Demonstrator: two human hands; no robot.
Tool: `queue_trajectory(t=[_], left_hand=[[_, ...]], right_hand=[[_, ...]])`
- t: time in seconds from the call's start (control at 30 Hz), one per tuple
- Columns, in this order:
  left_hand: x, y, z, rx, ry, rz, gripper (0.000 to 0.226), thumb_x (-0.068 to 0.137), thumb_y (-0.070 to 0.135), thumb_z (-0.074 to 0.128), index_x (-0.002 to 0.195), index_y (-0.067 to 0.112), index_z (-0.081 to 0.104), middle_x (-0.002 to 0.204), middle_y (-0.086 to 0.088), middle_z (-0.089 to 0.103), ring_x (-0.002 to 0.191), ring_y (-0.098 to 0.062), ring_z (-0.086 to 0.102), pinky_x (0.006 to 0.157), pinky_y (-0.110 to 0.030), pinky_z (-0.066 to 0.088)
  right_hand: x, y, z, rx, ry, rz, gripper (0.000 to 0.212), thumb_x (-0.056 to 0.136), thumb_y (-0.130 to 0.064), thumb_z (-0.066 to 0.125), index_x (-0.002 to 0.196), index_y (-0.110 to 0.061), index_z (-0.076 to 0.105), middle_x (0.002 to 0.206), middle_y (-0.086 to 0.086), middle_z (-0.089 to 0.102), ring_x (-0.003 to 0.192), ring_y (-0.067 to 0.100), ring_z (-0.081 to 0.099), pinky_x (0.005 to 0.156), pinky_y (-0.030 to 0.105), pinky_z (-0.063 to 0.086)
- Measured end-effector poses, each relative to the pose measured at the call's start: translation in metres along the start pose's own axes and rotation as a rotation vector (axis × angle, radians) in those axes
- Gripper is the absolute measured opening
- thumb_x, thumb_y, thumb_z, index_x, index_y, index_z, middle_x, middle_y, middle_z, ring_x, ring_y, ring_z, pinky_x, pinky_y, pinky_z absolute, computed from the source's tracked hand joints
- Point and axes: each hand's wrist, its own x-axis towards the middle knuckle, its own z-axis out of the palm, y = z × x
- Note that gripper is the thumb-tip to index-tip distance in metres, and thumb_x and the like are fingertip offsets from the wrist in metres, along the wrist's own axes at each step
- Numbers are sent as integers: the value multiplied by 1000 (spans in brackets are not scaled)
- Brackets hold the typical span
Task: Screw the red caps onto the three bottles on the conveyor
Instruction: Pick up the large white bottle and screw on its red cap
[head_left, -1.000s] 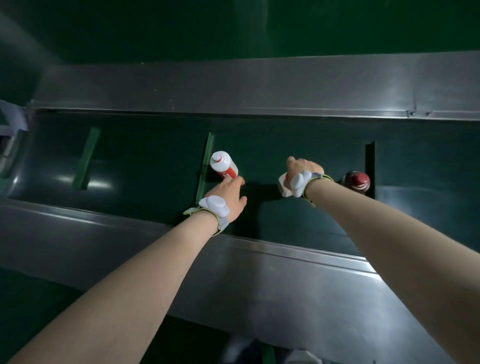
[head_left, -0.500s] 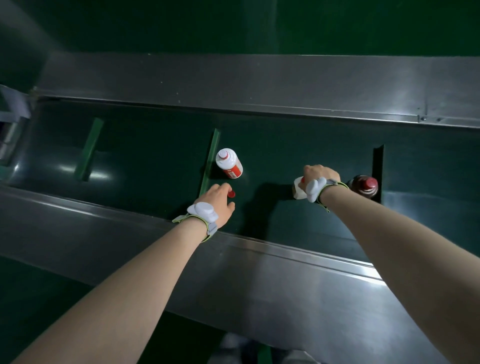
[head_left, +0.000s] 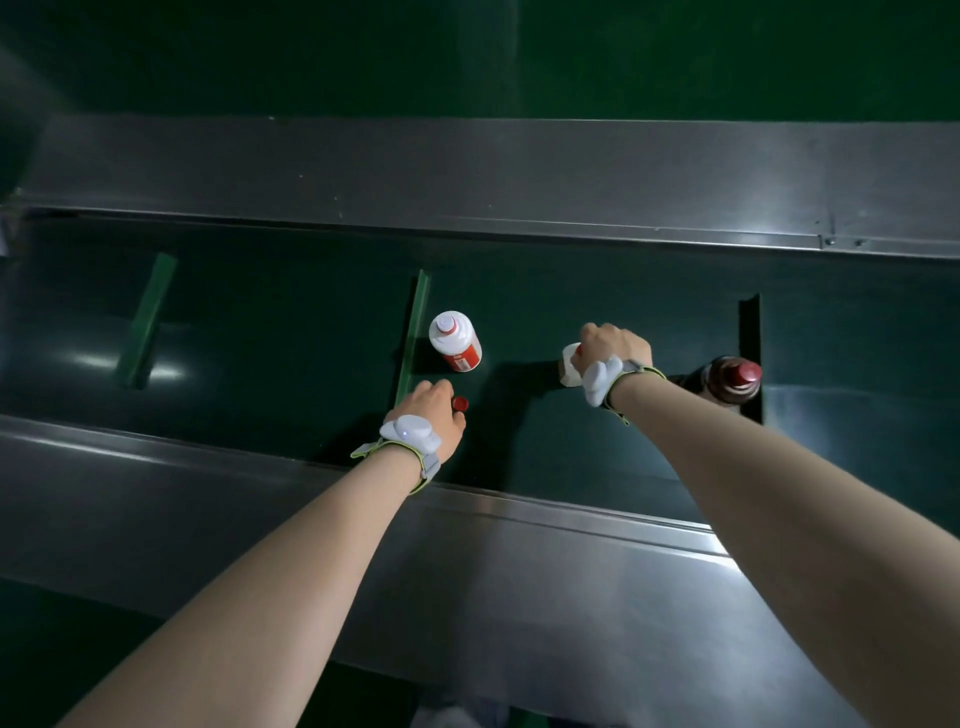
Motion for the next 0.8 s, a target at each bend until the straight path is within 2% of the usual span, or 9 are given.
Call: queue_trajectory(t=[0.13, 0.23, 0.33, 0.43, 0.57, 0.7, 0.8], left_hand=[[12, -12, 0, -26, 10, -11, 39, 107, 43, 56, 134, 15, 58, 132, -8, 61, 108, -31, 66, 84, -46, 59], [25, -22, -1, -77, 14, -35, 49, 104, 48, 60, 138, 13, 55, 133, -9, 61, 106, -33, 68, 83, -46, 60], [36, -31, 0, -76, -8, -45, 56, 101, 52, 63, 139, 13, 54, 135, -10, 60, 106, -34, 68, 82, -46, 60], [51, -37, 3, -85, -29, -33, 56, 100, 54, 65, 137, 14, 55, 133, -9, 60, 105, -33, 68, 81, -44, 59], [70, -33, 23, -120, -83, -22, 50, 102, 49, 64, 136, 14, 57, 134, -10, 60, 107, -34, 68, 85, -43, 58], [91, -21, 61, -111, -147, -16, 42, 103, 40, 65, 133, 12, 59, 137, -13, 60, 117, -38, 67, 90, -42, 55], [104, -13, 88, -121, -170, -28, 40, 105, 36, 65, 133, 9, 56, 139, -16, 54, 117, -41, 66, 91, -45, 55]], right_hand=[[5, -17, 10, -92, 63, 39, 21, 97, -31, 54, 109, -15, 60, 113, 10, 64, 106, 34, 59, 79, 38, 41], [2, -31, 18, -163, 141, 52, 25, 95, -36, 58, 111, -17, 62, 113, 10, 60, 105, 34, 54, 86, 43, 41], [-2, -50, 24, -176, 186, -50, 32, 93, -45, 59, 111, -18, 63, 116, 11, 59, 111, 37, 51, 102, 47, 38], [-1, -76, 28, -103, 179, -155, 34, 95, -44, 57, 113, -16, 64, 120, 12, 60, 119, 38, 49, 114, 49, 32], [-4, -104, 44, 86, 88, -165, 30, 99, -36, 55, 118, -14, 63, 125, 11, 57, 121, 35, 48, 102, 44, 43], [-7, -112, 80, 257, -81, -67, 33, 101, -33, 55, 126, -13, 61, 132, 12, 53, 122, 35, 48, 97, 45, 50], [-5, -107, 115, 347, -171, 33, 34, 101, -36, 56, 129, -17, 60, 136, 10, 51, 125, 34, 49, 94, 44, 52]])
